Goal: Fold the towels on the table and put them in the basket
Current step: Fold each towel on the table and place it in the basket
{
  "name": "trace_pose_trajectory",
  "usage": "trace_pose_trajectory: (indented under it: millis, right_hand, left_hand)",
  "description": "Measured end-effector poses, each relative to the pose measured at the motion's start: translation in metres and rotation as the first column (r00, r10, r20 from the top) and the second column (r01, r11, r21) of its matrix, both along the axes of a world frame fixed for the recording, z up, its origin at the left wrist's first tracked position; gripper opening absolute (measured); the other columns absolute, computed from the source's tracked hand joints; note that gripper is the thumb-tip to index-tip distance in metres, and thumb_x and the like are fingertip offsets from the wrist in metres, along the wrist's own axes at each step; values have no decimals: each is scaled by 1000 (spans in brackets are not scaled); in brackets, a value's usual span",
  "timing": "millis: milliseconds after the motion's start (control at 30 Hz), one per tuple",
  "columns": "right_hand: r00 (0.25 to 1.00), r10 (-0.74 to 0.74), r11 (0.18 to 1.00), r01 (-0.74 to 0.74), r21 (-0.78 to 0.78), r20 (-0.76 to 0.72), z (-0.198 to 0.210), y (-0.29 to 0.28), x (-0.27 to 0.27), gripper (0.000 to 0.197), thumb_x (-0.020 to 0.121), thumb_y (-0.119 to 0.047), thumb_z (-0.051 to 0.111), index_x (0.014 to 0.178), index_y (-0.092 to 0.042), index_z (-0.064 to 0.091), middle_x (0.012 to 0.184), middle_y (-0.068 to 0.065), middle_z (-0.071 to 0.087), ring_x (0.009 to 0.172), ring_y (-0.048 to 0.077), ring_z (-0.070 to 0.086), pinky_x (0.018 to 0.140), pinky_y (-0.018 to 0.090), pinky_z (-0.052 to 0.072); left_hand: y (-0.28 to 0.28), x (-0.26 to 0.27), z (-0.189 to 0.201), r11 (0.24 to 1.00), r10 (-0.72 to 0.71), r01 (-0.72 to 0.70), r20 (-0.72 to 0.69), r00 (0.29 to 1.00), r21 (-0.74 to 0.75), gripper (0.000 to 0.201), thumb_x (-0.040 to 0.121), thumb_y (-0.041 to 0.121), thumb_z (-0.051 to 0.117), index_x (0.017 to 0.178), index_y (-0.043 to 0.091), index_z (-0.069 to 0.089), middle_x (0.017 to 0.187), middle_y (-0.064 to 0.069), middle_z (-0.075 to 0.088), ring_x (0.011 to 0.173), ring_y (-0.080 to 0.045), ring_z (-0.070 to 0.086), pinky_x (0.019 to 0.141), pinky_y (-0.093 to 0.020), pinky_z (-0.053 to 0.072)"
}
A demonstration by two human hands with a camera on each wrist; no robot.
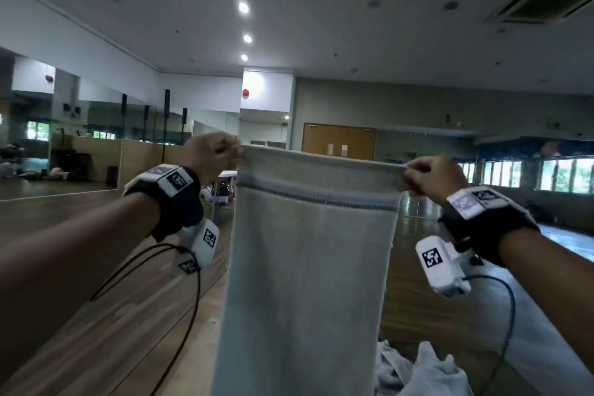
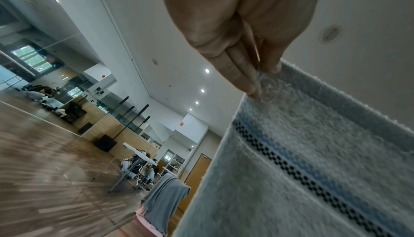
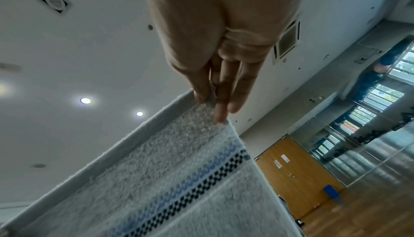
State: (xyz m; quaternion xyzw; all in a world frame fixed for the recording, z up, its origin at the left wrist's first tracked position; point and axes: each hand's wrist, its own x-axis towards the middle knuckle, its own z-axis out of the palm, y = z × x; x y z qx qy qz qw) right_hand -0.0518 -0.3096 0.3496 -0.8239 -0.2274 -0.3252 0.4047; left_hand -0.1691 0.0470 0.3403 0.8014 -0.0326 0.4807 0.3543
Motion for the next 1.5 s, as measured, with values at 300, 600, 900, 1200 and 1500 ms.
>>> trace_pose_trajectory:
  millis: [300,600,900,1200,1500]
  right_hand:
    - [994,101,993,-103,-60,-41,-3,4,-22,9,88,-7,60,92,-12,66,78,7,67,61,14,62,46,18,51]
    - [934,178,917,-272,-291,-309,-80,18,-4,14,86,-11,62,80,-23,65,74,-1,68,60,10,62,42,11,42]
    - [862,135,929,-281,-241,-488,-201,45,60,7,87,-7,60,85,-12,64,73,5,65,63,16,58,55,18,47]
    - [870,-93,580,-348,-737,-484,-414,60,69,19,86,-13,51,99,-12,64,124,7,59,121,26,50,98,36,41]
    - [902,-27,571,-339,-748,-430,-473,31,33,27,92,-19,46,118,-21,54,138,-2,50,138,18,30,107,37,25]
  left_hand:
    - [10,-18,0,995,75,-76,11,997,61,17,88,19,62,100,8,65,82,-4,66,65,-10,62,48,-11,50]
    - [45,-16,-93,998,-32,5,-429,903,-65,11,89,12,60,87,2,66,69,-9,58,38,0,49,39,-11,40]
    - [64,42,-197,922,281,-10,-650,706,388,17,92,27,54,91,12,61,84,-10,68,70,-24,58,68,-31,47]
    - [52,39,-406,798,385,292,-818,427,528,18,89,27,50,95,11,58,108,-8,57,102,-29,53,81,-33,43]
    - [37,-7,-441,791,311,354,-826,471,499,26,87,40,50,95,15,54,81,-4,62,74,-27,57,62,-34,41]
